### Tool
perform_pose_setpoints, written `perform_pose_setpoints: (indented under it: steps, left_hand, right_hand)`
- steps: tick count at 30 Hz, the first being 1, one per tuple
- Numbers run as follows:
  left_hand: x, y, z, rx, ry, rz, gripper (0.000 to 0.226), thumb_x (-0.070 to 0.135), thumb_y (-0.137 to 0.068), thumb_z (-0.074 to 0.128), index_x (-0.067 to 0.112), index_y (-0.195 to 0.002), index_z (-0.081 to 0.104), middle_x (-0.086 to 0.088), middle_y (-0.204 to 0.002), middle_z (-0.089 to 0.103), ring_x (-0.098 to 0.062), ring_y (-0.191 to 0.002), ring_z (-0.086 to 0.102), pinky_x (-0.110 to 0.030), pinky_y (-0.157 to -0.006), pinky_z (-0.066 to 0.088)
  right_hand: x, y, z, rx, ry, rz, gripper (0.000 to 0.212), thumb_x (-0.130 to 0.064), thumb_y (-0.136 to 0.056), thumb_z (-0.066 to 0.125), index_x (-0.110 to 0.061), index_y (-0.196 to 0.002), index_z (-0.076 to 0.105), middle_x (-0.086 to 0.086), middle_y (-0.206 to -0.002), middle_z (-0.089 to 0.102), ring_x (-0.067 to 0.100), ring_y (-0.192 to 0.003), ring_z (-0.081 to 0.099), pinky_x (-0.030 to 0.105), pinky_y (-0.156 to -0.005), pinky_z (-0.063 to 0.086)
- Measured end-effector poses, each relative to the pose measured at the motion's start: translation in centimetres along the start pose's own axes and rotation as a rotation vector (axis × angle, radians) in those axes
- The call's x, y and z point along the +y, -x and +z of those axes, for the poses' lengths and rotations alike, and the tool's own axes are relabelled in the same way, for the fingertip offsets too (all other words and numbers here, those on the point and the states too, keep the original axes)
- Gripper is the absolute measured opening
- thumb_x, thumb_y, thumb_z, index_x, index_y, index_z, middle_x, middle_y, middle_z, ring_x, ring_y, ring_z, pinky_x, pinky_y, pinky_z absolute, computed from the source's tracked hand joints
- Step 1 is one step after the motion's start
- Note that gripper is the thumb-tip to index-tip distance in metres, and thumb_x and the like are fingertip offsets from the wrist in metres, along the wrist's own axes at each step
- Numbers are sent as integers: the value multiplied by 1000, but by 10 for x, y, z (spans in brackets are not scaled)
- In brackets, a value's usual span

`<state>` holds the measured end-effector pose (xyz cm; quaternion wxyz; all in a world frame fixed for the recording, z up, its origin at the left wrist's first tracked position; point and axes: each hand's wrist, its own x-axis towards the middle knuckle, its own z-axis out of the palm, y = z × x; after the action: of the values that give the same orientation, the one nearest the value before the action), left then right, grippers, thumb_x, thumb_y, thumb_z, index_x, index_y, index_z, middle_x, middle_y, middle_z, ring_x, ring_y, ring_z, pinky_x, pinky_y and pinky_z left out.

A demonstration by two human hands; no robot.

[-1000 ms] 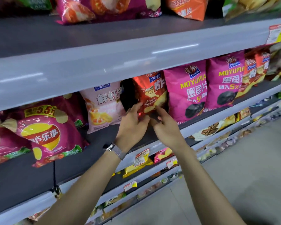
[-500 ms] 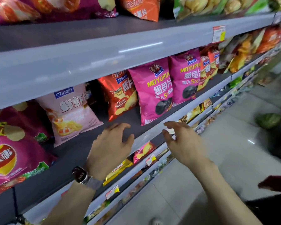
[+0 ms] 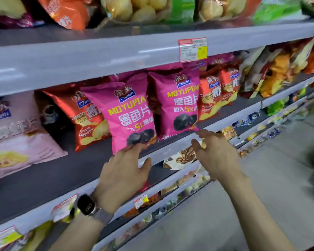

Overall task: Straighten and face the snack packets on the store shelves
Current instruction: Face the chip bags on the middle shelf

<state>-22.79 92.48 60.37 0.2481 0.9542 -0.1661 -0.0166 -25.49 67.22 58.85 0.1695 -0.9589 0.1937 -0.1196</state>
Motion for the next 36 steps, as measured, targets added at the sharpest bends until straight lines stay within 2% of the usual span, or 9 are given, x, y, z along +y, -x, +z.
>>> perform_pose_setpoints:
  steps: [6, 11, 13, 15, 19, 23, 27, 30, 36]
  left_hand:
    - [55, -39, 45, 73, 88, -35, 55, 40, -98, 66, 24, -149, 50, 1, -139, 65, -24, -124, 63, -40, -97, 54]
    - [84, -66, 63, 132, 252, -100, 83, 35, -99, 69, 16, -165, 22, -4, -162, 41, -22, -138, 53, -29, -107, 43]
    - [91, -77, 67, 147, 351, -144, 93, 36, -98, 71, 15, -167, 12, -4, -168, 30, -24, -150, 41, -36, -118, 39]
    - [97, -89, 72, 143, 443, -187, 100, 39, -96, 73, 15, -168, 8, -3, -171, 26, -24, -154, 33, -41, -124, 34]
    - [103, -123, 81, 265, 603, -245, 104, 61, -68, 80, 21, -153, 35, 1, -147, 56, -18, -133, 58, -46, -115, 46]
    - [109, -152, 82, 355, 777, -249, 104, 42, -66, 98, 20, -149, 37, 6, -133, 66, -10, -117, 67, -32, -100, 56]
    - [115, -161, 91, 365, 896, -237, 122, 26, -62, 103, 20, -152, 21, 11, -127, 63, 6, -108, 66, -9, -80, 53]
    - [115, -162, 100, 387, 921, -215, 124, 20, -60, 103, 24, -150, 17, 13, -125, 61, 13, -101, 67, -9, -80, 55]
    - [122, -159, 96, 490, 911, -200, 124, 25, -57, 105, 22, -150, 24, 12, -125, 63, 10, -103, 68, -17, -88, 57]
  right_hand:
    - [74, -66, -2, 55, -183, -40, 57, -40, -98, 63, -20, -149, 45, 12, -129, 64, 39, -114, 59, 45, -81, 52]
    - [100, -121, 6, 21, -534, 26, 88, -54, -89, 73, -20, -159, 31, 5, -154, 49, 30, -140, 47, 48, -108, 46]
    - [103, -141, 10, -4, -672, 54, 108, -69, -76, 75, -23, -160, 25, 2, -156, 47, 27, -143, 45, 51, -115, 41]
    - [104, -158, 13, -34, -750, 58, 118, -69, -73, 80, -22, -162, 19, 0, -155, 48, 23, -142, 46, 49, -117, 40]
    - [99, -182, 12, -68, -825, 40, 115, -42, -76, 91, -19, -162, 17, -7, -137, 56, 13, -126, 54, 29, -105, 42]
    - [95, -194, 11, -81, -864, -2, 111, -25, -80, 90, -16, -161, 16, -7, -127, 56, 7, -111, 54, 1, -80, 40]
    - [102, -199, 21, -47, -876, -3, 103, -32, -72, 94, -24, -154, 33, -8, -127, 63, 8, -104, 63, 25, -92, 47]
    - [111, -198, 28, -3, -897, -9, 94, -37, -67, 94, -27, -145, 43, -8, -124, 67, 9, -106, 66, 23, -88, 49]
    - [121, -194, 28, 41, -978, -5, 93, -53, -62, 92, -31, -140, 44, -11, -124, 68, 10, -111, 68, 40, -101, 56]
